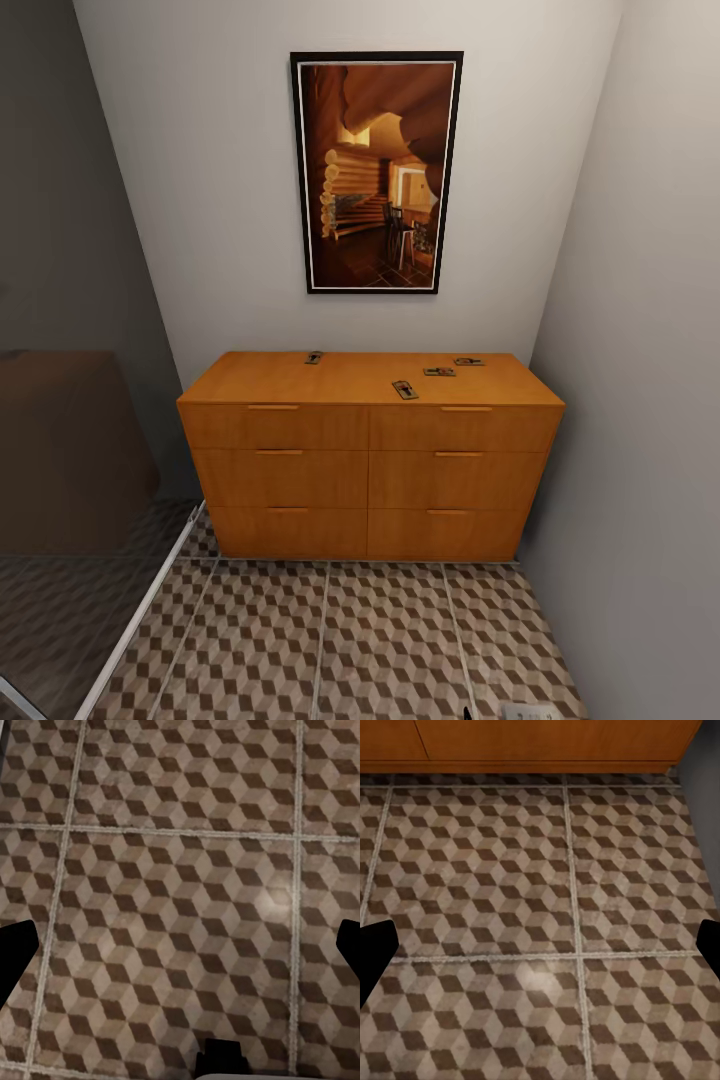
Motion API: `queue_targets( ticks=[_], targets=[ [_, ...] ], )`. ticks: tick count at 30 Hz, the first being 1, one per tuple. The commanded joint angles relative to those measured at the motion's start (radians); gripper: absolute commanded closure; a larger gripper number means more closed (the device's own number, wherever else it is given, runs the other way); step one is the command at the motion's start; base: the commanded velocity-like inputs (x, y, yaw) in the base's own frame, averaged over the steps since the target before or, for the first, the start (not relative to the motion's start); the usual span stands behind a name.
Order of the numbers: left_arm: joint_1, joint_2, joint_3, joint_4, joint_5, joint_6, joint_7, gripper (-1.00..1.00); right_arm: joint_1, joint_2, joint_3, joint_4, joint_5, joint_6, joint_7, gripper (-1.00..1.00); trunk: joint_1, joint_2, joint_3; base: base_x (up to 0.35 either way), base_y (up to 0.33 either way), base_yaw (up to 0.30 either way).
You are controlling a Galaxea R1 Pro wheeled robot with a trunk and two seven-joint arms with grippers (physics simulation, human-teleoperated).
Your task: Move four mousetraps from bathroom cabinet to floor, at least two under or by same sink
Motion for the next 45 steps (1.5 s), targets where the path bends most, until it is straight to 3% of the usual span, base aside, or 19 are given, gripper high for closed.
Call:
queue_targets(
  ticks=[1, 12, 22, 45],
  targets=[
    [0.0, 0.0, -0.001, 0.0, 0.001, -0.003, 0.002, -1.0, -0.001, 0.0, 0.0, 0.001, 0.001, -0.003, -0.004, -1.0, 0.0, 0.0, -0.001, 0.0, 0.0, 0.0],
    [0.0, 0.0, -0.002, -0.001, 0.001, -0.004, 0.001, -1.0, -0.001, 0.003, 0.002, 0.015, 0.001, -0.004, -0.004, -1.0, 0.0, 0.0, -0.001, 0.0, 0.0, 0.0],
    [0.0, -0.018, -0.003, 0.009, 0.0, -0.003, 0.001, -1.0, -0.001, 0.003, 0.002, 0.033, 0.001, -0.004, -0.003, -1.0, 0.0, 0.0, -0.001, 0.0, 0.0, 0.0],
    [0.0, -0.02, -0.002, 0.017, 0.0, -0.003, 0.002, -1.0, -0.001, 0.002, 0.003, 0.035, 0.001, -0.004, -0.004, -1.0, 0.0, 0.0, -0.001, 0.0, 0.0, 0.0]
  ],
)
